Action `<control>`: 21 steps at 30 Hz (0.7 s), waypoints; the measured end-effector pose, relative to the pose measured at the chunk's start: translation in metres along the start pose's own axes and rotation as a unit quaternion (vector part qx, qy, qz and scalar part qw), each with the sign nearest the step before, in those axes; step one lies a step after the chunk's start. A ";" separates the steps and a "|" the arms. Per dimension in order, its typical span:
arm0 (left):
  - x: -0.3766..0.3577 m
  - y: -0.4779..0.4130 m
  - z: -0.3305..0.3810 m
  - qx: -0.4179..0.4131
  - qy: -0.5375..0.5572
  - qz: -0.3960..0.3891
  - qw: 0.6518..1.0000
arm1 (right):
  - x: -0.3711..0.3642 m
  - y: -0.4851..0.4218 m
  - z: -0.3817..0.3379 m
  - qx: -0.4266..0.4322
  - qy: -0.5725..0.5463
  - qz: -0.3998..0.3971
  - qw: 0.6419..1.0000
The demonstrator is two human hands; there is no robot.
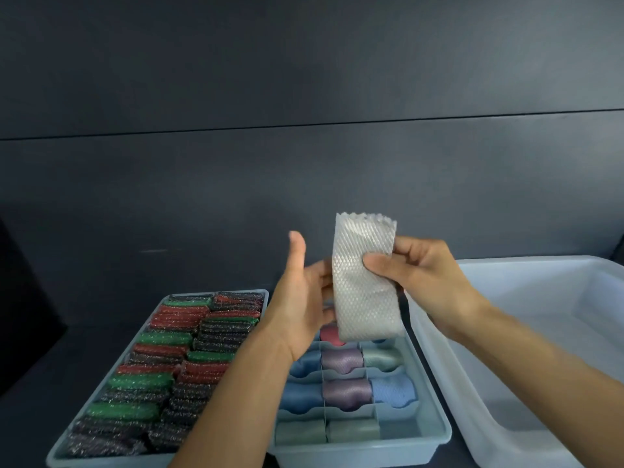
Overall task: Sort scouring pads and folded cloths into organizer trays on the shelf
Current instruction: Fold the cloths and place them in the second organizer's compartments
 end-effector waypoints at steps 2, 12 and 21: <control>-0.008 0.008 0.002 -0.015 -0.028 -0.043 0.999 | 0.003 -0.001 0.008 -0.046 -0.011 0.003 0.999; -0.014 0.021 0.022 -0.165 -0.079 -0.007 0.983 | -0.002 0.009 -0.007 0.016 -0.065 -0.010 0.998; -0.012 0.026 0.009 -0.076 -0.158 -0.021 0.984 | 0.006 0.018 -0.013 0.057 0.081 0.024 0.995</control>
Point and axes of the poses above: each hand's wrist, its own y-axis away from the middle knuckle, its own x-axis out of the back of the hand, z = x × y, the point moved 6 cm from there along -y, towards the middle knuckle, and after that the axes turned 8 degrees about y, right-handed, at the moved point
